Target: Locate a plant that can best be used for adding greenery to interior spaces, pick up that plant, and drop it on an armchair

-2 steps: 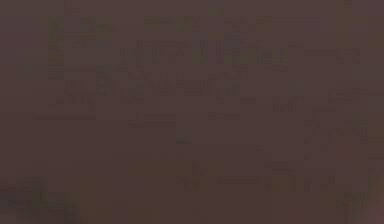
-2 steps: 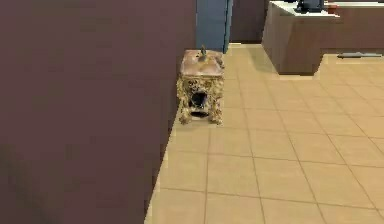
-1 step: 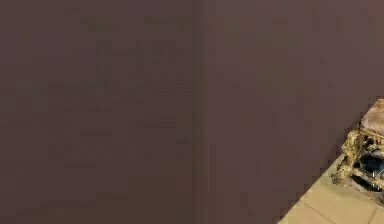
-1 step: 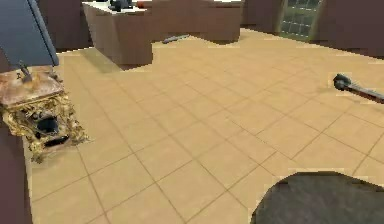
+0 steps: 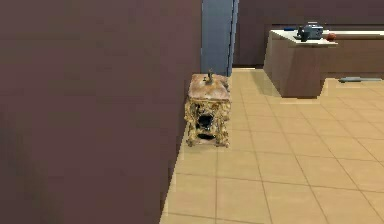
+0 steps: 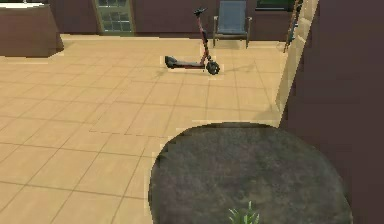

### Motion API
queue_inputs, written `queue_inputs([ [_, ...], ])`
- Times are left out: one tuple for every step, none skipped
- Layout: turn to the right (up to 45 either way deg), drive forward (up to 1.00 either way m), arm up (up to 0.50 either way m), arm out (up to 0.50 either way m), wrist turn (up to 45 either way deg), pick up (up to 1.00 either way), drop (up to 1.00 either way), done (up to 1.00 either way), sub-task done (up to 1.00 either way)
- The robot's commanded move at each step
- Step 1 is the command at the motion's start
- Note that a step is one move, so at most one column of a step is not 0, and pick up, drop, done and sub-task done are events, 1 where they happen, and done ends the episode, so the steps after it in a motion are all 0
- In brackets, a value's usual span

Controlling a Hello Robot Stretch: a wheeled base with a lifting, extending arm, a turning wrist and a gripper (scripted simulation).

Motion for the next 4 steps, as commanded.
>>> queue_inputs([
  [21.0, 0.0, 0.0, 0.0, 0.0, 0.0, 0.0, 0.0, 0.0],
  [0.0, 0.0, 0.5, 0.0, 0.0, 0.0, 0.0, 0.0, 0.0],
  [0.0, 0.0, 0.28, 0.0, 0.0, 0.0, 0.0, 0.0, 0.0],
  [0.0, 0.0, 0.0, 0.04, 0.0, 0.0, 0.0, 0.0, 0.0],
])
